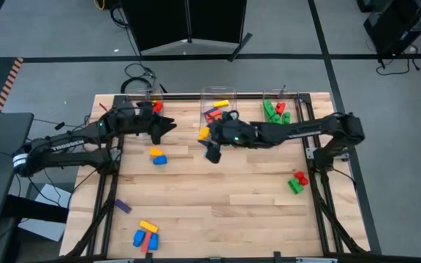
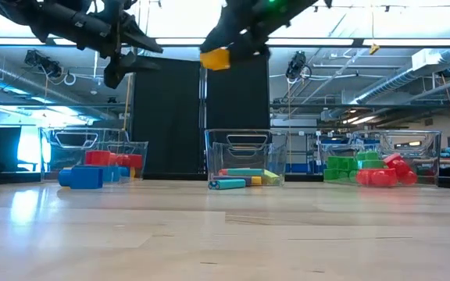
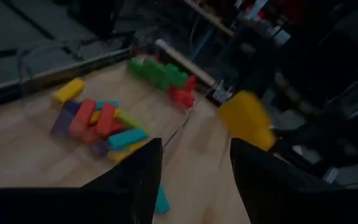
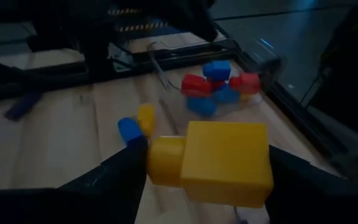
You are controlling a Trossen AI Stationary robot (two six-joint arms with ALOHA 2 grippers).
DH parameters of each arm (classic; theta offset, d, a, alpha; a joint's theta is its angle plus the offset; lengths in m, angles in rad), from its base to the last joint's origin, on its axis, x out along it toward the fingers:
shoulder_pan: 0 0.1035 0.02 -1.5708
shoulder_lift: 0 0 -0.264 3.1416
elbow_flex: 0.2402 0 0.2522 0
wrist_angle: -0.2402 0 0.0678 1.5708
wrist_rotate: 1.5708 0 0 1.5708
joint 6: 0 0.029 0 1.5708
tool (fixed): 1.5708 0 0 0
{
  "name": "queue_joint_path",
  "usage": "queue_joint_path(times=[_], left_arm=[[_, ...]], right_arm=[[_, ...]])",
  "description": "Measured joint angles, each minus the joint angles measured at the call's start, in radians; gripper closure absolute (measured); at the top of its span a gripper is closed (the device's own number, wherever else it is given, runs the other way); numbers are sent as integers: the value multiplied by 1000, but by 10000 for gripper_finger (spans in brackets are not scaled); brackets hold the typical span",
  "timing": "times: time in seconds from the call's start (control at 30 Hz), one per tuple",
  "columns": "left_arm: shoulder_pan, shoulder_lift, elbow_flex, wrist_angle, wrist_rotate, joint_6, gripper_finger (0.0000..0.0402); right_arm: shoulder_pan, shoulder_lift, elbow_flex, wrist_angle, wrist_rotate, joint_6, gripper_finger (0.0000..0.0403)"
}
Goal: Sort blocks by size
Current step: Put the yellow 1 stud game piece into the left transparent bin
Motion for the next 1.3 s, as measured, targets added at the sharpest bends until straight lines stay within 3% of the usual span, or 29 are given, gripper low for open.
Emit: queue_joint_path(times=[0.23,0.47,0.67,1.3], left_arm=[[5,12,0,124,41,-15,204],[5,78,0,247,90,-266,204],[3,178,3,436,155,-357,204],[-16,330,89,436,195,-349,204]], right_arm=[[-19,99,120,-23,-8,-147,129],[-35,104,181,-26,-12,-306,129],[-60,102,226,-43,-123,-327,129],[-71,72,230,-137,-150,-406,129]])
